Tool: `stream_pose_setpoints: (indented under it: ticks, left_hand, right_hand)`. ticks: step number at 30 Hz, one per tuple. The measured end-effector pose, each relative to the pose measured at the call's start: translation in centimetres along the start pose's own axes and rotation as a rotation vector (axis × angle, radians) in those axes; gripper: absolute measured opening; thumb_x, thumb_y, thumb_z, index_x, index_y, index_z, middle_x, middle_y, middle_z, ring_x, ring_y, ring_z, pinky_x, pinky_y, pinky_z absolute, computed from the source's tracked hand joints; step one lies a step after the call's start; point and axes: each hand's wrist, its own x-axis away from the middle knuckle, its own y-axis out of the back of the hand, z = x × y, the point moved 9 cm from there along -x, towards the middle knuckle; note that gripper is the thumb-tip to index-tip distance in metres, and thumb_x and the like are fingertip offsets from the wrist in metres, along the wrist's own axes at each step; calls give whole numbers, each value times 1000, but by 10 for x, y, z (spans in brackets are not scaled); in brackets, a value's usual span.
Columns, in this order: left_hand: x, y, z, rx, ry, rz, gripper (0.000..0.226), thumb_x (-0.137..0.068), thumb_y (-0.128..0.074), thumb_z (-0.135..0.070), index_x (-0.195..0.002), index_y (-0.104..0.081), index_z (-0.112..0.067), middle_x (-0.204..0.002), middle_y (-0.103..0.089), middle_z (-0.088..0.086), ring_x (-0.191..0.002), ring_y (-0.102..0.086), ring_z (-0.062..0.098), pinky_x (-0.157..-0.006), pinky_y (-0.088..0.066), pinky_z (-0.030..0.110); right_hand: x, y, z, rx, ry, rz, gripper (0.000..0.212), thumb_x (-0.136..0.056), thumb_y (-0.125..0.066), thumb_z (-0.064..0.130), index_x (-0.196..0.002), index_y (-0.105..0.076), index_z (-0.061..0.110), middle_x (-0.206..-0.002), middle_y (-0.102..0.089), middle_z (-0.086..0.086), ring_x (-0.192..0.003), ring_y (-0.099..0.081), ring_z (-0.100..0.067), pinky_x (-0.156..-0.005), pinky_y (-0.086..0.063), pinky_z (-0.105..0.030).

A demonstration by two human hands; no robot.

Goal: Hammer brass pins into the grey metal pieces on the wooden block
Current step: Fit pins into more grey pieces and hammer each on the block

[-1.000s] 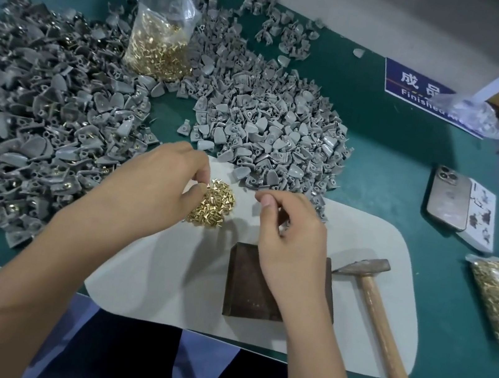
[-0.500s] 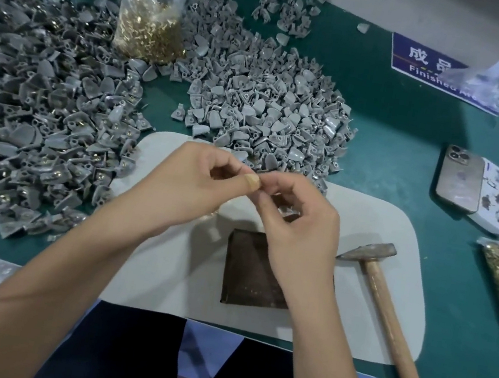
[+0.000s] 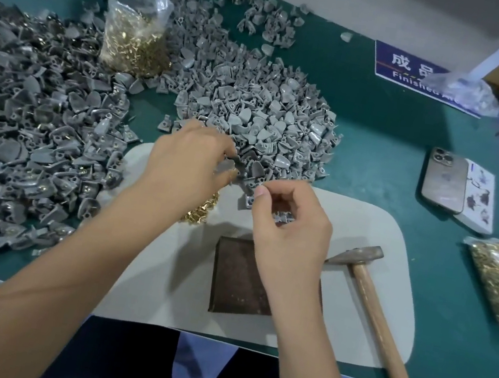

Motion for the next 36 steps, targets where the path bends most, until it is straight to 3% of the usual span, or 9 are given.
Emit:
stream_pose_setpoints:
  ticks: [7,11,14,16,19,22,24,31,36]
  left_hand:
    - [2,1,2,78,-12,-10,28,-95,-60,-21,-122,-68,-22,-110,-67,1,-108,-59,26,-83,-51,38]
    - [22,18,6,505,9,-124,32,-98,-59,-13,-126,-69,-27,-105,-63,0,-94,-63,14,-85,-51,27]
    - [43,14,-1,890,38,-60,34,-99,-57,-5,-119,-70,-29,-100,-65,9,-80,-68,15,-67,-56,17]
    - [50,10,-6,995,71,-45,27,-98,-59,-4,-112,-70,-23,-96,-69,9,-81,-69,19,-67,-58,20]
    - [60,6,-10,1092,119,-23,16,-97,-63,-7,-107,-70,-17,-89,-73,-1,-79,-72,14,-61,-57,22]
    - [76,5,-24,1071,52,12,15,-95,-67,-14,-103,-71,-25,-91,-74,-5,-72,-71,11,-63,-53,20]
    - [86,4,-33,992,5,25,14,-93,-70,-18,-101,-70,-29,-93,-74,-12,-79,-71,6,-70,-54,20]
    - [102,2,-64,644,-180,55,15,-87,-73,-13,-95,-71,-26,-88,-62,-14,-85,-54,-8,-74,-38,7]
    - [105,-1,-60,592,-192,37,14,-88,-70,-17,-98,-70,-26,-94,-56,-15,-93,-54,1,-84,-44,24]
  right_hand:
    - [0,0,-2,-5,7,2,7,-93,-69,13,-90,-69,20,-85,-68,9,-85,-66,-15,-76,-51,-23]
    - [-1,2,-2,-36,-5,-11,9,-94,-67,14,-91,-70,21,-84,-69,11,-86,-66,-15,-75,-51,-23]
    - [0,4,-6,-67,-58,-22,10,-97,-65,16,-94,-72,23,-83,-70,11,-83,-67,-15,-76,-57,-40]
    - [1,7,-6,-95,-86,-38,10,-97,-65,17,-94,-72,24,-82,-69,10,-79,-66,-16,-72,-58,-50]
    - [4,16,-2,-165,-98,-87,8,-97,-68,16,-93,-71,22,-82,-69,8,-78,-65,-18,-72,-58,-52]
    - [13,34,6,-135,-41,-82,12,-94,-70,16,-89,-70,27,-83,-70,9,-77,-65,-12,-73,-54,-30]
    - [20,43,9,-75,-13,-4,12,-92,-70,18,-87,-69,29,-82,-69,10,-74,-63,-10,-70,-48,-17]
    - [39,53,6,281,20,263,7,-82,-75,17,-82,-73,24,-75,-65,12,-69,-58,-7,-66,-44,-21]
    - [36,43,5,426,-18,362,6,-82,-73,21,-81,-70,26,-72,-61,8,-68,-55,-12,-67,-50,-36]
